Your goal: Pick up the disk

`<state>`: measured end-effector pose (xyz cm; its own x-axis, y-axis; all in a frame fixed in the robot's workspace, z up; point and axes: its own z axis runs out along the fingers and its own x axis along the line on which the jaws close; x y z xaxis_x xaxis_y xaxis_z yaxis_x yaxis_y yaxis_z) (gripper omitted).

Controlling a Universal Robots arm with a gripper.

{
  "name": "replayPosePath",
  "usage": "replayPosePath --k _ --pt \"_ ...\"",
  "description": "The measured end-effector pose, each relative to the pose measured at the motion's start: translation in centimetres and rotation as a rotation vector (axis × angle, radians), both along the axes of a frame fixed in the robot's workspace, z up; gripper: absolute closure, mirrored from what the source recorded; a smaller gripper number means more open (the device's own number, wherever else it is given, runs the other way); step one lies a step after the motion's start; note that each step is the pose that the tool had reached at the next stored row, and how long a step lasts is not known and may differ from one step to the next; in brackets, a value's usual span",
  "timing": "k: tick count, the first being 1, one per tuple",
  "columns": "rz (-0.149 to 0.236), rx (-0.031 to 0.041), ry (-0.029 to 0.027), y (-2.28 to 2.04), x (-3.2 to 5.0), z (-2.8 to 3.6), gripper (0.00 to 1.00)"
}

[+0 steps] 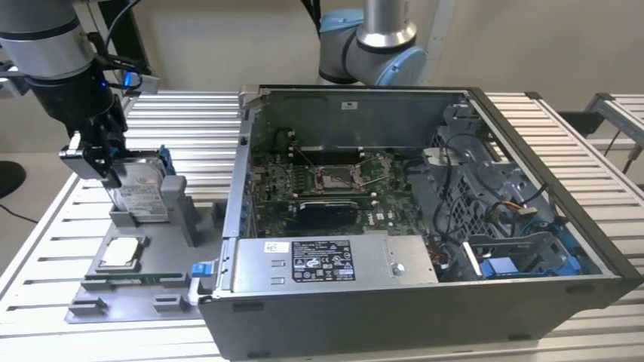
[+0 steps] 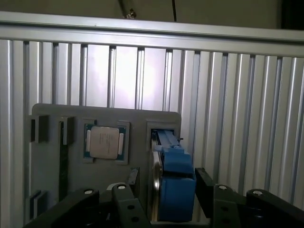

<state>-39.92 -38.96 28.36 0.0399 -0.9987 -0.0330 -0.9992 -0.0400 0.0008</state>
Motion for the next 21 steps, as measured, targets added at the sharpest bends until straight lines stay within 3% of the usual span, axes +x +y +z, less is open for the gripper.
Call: replayPosePath --k 2,3,16,18,21 --pt "0.0 0.0001 -0.0002 0.08 0.0 -0.01 0.0" --pt "0.0 0.0 -0.0001 0.11 0.0 0.0 1.0" --pt "0.0 -0.0001 0.0002 0.2 0.0 0.01 1.0" --pt "0.0 0.0028 0.0002 0.12 -0.01 0.01 1.0" --pt "0.0 0.0137 0.0003 -0.15 0.0 0.01 1.0"
